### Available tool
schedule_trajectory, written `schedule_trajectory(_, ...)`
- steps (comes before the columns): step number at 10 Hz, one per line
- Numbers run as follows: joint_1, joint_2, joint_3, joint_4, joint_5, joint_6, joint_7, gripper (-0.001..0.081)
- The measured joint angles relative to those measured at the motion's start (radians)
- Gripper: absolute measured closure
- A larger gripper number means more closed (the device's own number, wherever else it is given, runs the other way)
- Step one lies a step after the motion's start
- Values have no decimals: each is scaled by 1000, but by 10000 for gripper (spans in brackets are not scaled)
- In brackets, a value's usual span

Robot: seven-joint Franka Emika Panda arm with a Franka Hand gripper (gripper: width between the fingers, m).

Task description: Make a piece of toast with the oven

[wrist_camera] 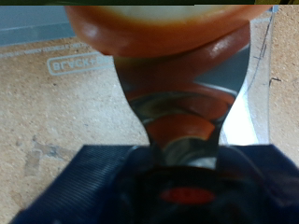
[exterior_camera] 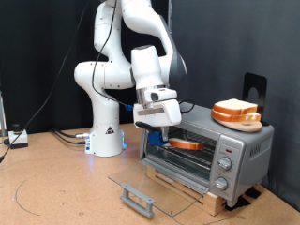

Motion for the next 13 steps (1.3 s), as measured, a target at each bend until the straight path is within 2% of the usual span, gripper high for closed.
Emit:
schedule_trajectory(3, -14, -64, -80, 19, -36, -215, -42, 412)
schedule_trajectory(5, -24, -107, -113, 19, -49, -282, -49, 412)
schedule_trajectory(9, -92, -153, -102, 21, -90, -363, 77, 412)
schedule_trajectory(13, -98, -120, -36, 25, -91, -361, 164, 412)
